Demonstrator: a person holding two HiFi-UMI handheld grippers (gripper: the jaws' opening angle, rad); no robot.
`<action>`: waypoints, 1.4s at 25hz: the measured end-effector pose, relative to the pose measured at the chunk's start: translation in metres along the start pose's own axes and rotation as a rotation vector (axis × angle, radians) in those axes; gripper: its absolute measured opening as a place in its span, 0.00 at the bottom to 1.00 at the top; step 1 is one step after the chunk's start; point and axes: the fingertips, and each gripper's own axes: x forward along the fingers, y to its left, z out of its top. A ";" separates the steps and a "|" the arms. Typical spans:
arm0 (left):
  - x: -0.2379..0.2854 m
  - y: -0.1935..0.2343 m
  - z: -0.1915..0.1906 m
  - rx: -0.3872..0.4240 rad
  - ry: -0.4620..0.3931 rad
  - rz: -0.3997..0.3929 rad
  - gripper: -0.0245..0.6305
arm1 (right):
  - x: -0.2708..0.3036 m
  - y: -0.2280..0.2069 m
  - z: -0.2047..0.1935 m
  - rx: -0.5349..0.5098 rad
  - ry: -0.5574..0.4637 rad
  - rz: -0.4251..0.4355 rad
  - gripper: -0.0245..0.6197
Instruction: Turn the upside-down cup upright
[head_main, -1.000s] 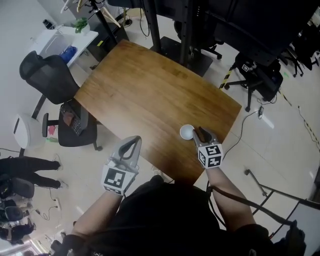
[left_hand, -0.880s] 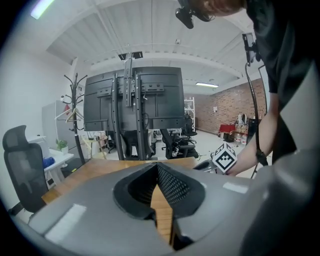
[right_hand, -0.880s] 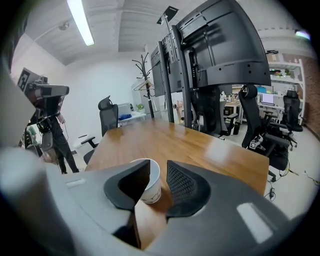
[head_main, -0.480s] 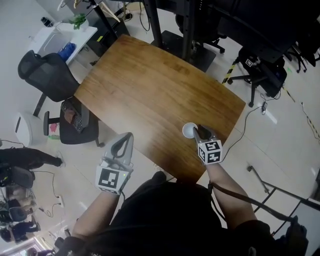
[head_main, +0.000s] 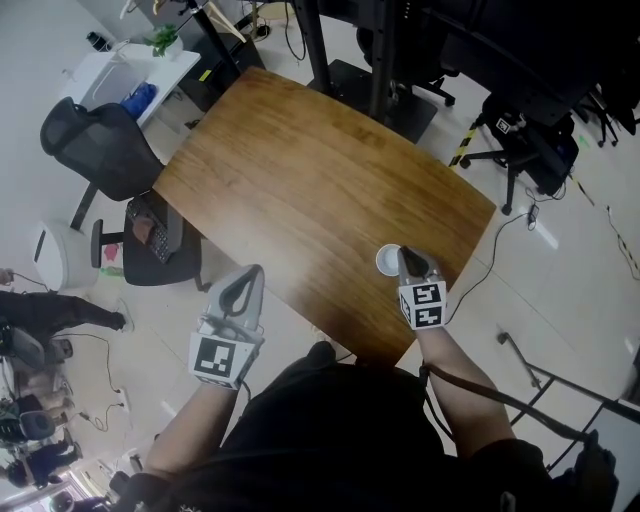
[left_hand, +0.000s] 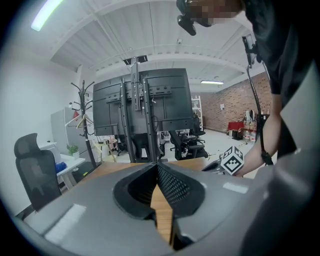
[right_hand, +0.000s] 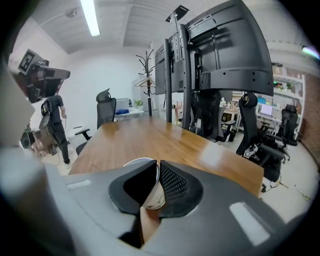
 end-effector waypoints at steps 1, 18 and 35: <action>-0.001 0.000 -0.001 0.007 0.001 -0.001 0.04 | -0.002 -0.005 0.002 -0.036 0.006 -0.027 0.07; -0.028 0.010 0.009 0.021 -0.018 0.060 0.04 | 0.009 0.055 -0.027 -0.221 0.035 0.040 0.10; -0.038 0.002 0.014 0.016 -0.039 0.074 0.04 | -0.010 -0.015 -0.046 0.097 0.023 0.091 0.41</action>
